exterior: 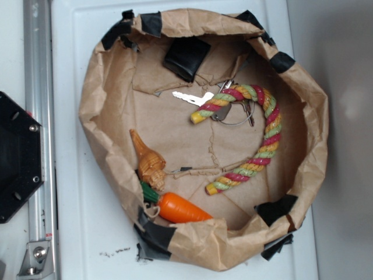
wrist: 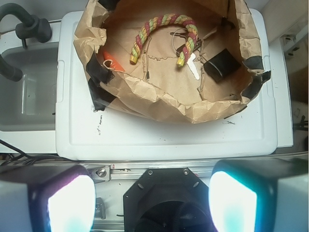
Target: Grab the multicolored rope.
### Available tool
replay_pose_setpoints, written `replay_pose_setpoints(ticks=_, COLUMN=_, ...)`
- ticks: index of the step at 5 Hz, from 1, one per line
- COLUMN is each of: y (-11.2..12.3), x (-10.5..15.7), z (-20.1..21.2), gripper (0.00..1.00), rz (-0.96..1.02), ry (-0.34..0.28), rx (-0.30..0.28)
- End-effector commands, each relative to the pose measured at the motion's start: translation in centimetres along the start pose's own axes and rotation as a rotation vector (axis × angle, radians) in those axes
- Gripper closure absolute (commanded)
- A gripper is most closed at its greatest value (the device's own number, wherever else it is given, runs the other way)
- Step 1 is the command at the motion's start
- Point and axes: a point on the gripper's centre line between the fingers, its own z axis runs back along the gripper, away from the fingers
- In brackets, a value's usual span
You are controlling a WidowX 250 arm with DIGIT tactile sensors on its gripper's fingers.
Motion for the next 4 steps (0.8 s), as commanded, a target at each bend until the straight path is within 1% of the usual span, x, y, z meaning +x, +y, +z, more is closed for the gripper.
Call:
replay_pose_setpoints(ticks=1, y=0.0, x=0.0, z=0.0, gripper=0.00, rz=0.000, ry=0.000, rx=0.000)
replay_pose_setpoints(ticks=2, y=-1.2, x=4.6, z=-3.7, gripper=0.00, rz=0.077, ry=-0.040, rx=-0.092)
replay_pose_setpoints(ticks=3, y=-1.2, x=9.8, z=-5.6, gripper=0.00, rz=0.289, ry=-0.149, rx=-0.152)
replay_pose_setpoints(ticks=4, y=-1.0, x=13.9, z=-8.4, gripper=0.00, rz=0.472, ry=-0.198, rx=-0.212)
